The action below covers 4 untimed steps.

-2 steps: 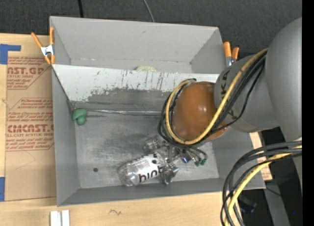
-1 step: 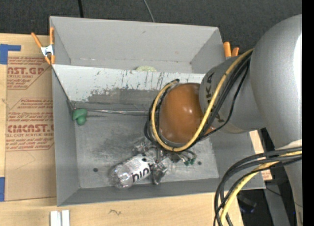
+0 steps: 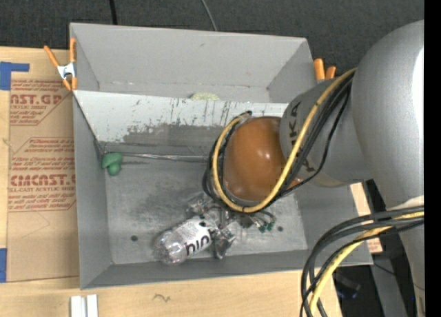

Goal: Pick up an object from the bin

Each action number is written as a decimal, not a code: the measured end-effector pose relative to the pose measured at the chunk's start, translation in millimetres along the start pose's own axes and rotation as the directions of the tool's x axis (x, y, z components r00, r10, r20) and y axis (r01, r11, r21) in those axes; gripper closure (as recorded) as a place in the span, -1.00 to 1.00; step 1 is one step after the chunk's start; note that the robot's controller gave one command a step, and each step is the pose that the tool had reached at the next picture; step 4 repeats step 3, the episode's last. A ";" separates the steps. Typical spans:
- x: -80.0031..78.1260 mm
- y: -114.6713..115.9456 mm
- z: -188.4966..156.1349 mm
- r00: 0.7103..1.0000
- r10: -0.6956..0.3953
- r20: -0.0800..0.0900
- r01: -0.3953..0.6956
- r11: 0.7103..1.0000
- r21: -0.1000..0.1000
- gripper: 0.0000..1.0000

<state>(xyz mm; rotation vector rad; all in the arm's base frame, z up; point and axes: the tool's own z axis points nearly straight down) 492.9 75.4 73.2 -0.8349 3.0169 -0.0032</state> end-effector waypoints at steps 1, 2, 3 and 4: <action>1.7 0.8 -5.1 1.000 0.000 -0.007 0.000 1.000 -0.003 1.00; 3.8 2.5 -25.1 1.000 -0.002 -0.017 0.002 1.000 -0.008 1.00; 2.5 2.3 -46.8 1.000 -0.002 -0.013 0.002 1.000 -0.007 1.00; 2.5 2.3 -46.8 1.000 -0.002 -0.013 0.002 1.000 -0.007 1.00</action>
Offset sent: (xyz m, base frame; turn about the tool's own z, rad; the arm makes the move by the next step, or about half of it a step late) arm -0.0002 -0.0001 0.0037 0.0000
